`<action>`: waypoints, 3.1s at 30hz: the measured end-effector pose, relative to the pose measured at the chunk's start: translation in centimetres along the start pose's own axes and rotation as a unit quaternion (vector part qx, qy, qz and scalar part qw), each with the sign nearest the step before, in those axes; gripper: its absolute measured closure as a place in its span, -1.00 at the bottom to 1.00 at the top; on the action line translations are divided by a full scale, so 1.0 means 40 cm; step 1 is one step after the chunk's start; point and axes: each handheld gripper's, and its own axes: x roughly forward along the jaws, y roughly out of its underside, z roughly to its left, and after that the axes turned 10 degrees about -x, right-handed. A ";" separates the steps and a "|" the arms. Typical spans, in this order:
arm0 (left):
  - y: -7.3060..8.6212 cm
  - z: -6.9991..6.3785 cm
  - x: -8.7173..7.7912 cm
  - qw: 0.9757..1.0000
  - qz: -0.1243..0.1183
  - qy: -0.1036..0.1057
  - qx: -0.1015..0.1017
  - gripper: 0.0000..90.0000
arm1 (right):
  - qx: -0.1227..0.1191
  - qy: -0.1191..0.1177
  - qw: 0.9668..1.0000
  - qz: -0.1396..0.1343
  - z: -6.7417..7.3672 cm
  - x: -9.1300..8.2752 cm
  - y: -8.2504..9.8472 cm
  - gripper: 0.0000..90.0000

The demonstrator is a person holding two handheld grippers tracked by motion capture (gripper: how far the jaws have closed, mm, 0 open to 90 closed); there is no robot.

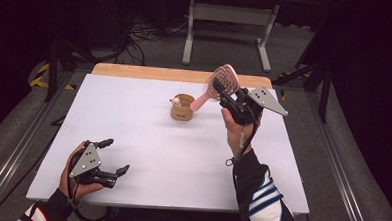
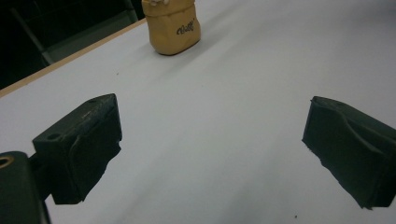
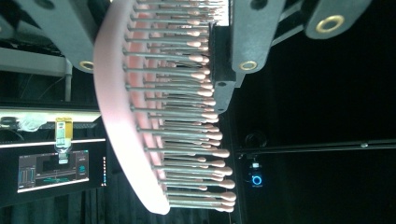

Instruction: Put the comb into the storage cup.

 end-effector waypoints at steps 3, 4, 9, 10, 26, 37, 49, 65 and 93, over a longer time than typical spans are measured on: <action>-0.001 0.000 -0.001 1.000 -0.001 0.003 0.000 -0.88 | 0.007 0.003 1.000 0.004 -0.001 0.025 0.003 0.41; -0.001 0.000 -0.001 1.000 -0.001 0.003 0.001 -0.88 | 0.008 0.005 1.000 0.004 -0.002 0.034 0.003 0.41; -0.002 0.001 -0.004 1.000 -0.005 0.006 -0.001 -0.88 | 0.015 0.009 1.000 0.010 -0.003 0.069 0.013 0.41; -0.003 0.002 -0.005 1.000 -0.006 0.005 -0.001 -0.87 | 0.018 0.010 1.000 0.012 -0.003 0.075 0.015 0.41; -0.003 0.002 -0.005 1.000 -0.005 0.008 0.001 -0.87 | 0.022 0.021 0.999 0.044 0.005 0.128 0.064 0.41; -0.003 0.003 -0.004 1.000 -0.004 0.009 0.002 -0.87 | 0.022 0.029 0.997 0.061 0.008 0.148 0.094 0.41; -0.002 0.003 -0.001 1.000 -0.002 0.012 0.002 -0.87 | 0.026 0.021 0.996 0.085 0.027 0.167 0.145 0.41; -0.002 0.002 -0.001 1.000 -0.001 0.015 0.002 -0.87 | 0.043 0.010 0.993 0.107 0.036 0.180 0.190 0.40; -0.001 -0.003 0.010 1.000 0.011 0.013 0.009 -0.86 | 0.041 0.034 0.991 0.123 -0.012 0.135 0.233 0.29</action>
